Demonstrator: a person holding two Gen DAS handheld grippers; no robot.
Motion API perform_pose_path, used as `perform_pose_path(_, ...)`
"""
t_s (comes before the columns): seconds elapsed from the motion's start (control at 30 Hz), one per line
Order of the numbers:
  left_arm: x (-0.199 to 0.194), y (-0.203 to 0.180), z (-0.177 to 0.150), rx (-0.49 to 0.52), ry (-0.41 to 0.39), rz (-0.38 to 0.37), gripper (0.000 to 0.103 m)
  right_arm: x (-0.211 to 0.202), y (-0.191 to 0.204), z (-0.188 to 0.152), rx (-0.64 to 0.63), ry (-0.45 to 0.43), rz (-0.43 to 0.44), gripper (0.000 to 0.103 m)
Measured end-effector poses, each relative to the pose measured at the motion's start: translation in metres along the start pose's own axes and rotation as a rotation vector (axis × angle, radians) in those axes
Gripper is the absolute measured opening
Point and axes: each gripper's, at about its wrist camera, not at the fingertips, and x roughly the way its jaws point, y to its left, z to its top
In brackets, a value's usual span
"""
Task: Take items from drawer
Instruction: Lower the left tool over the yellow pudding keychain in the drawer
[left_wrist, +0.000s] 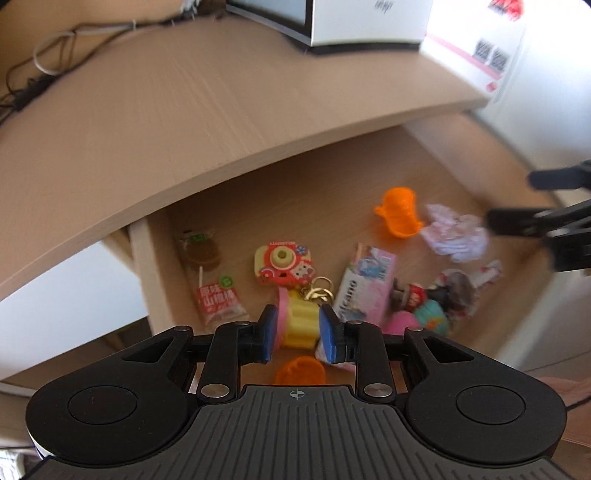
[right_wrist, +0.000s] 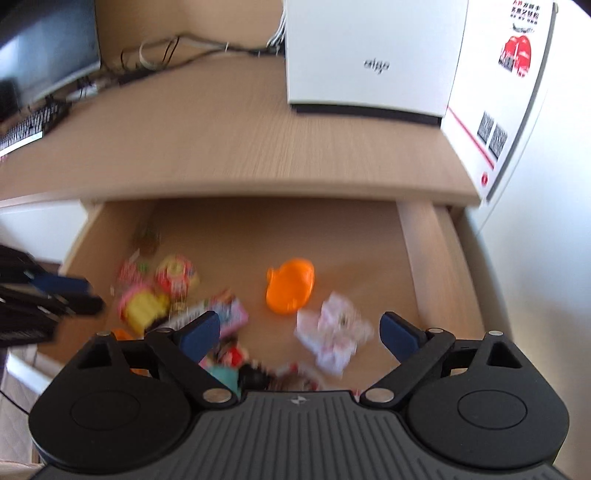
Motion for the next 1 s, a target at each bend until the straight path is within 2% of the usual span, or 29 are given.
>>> perform_pose_path(0.13, 0.04, 0.005, 0.011, 0.004, 0.138, 0.02, 0.03, 0.007, -0.016, 0.01, 0.033, 0.0, 0.017, 0.094)
perform_pose_path(0.17, 0.048, 0.005, 0.012, -0.001, 0.155, 0.007, 0.036, 0.011, -0.02, 0.011, 0.037, 0.006, 0.015, 0.094)
perform_pose_path(0.2, 0.053, 0.004, 0.013, -0.012, 0.167, -0.013, 0.047, 0.014, -0.024, 0.011, 0.041, 0.011, 0.011, 0.094)
perform_pose_path(0.27, 0.065, 0.002, 0.013, -0.023, 0.198, -0.031, 0.05, 0.019, -0.031, 0.013, 0.056, 0.025, 0.007, 0.094)
perform_pose_path(0.33, 0.071, -0.003, 0.012, -0.016, 0.209, -0.047, 0.059, 0.026, -0.039, 0.015, 0.073, 0.042, 0.01, 0.094)
perform_pose_path(0.5, 0.073, 0.003, 0.012, -0.054, 0.242, -0.08, 0.061, 0.043, -0.05, 0.029, 0.096, 0.071, 0.007, 0.094)
perform_pose_path(0.7, 0.074, 0.022, 0.004, -0.147, 0.366, -0.17, 0.059, 0.08, -0.031, 0.041, -0.025, 0.14, 0.064, 0.094)
perform_pose_path(0.83, 0.071, 0.03, -0.004, -0.165, 0.355, -0.199, 0.063, 0.086, -0.016, 0.044, -0.095, 0.13, 0.102, 0.093)
perform_pose_path(0.9, 0.073, 0.029, 0.0, -0.174, 0.334, -0.203, 0.06, 0.088, -0.015, 0.042, -0.105, 0.137, 0.106, 0.093)
perform_pose_path(0.97, 0.071, 0.028, 0.002, -0.194, 0.303, -0.202, 0.05, 0.089, -0.013, 0.04, -0.114, 0.154, 0.1, 0.093)
perform_pose_path(1.0, 0.069, 0.028, 0.002, -0.206, 0.288, -0.221, 0.024, 0.089, -0.013, 0.039, -0.119, 0.163, 0.105, 0.093)
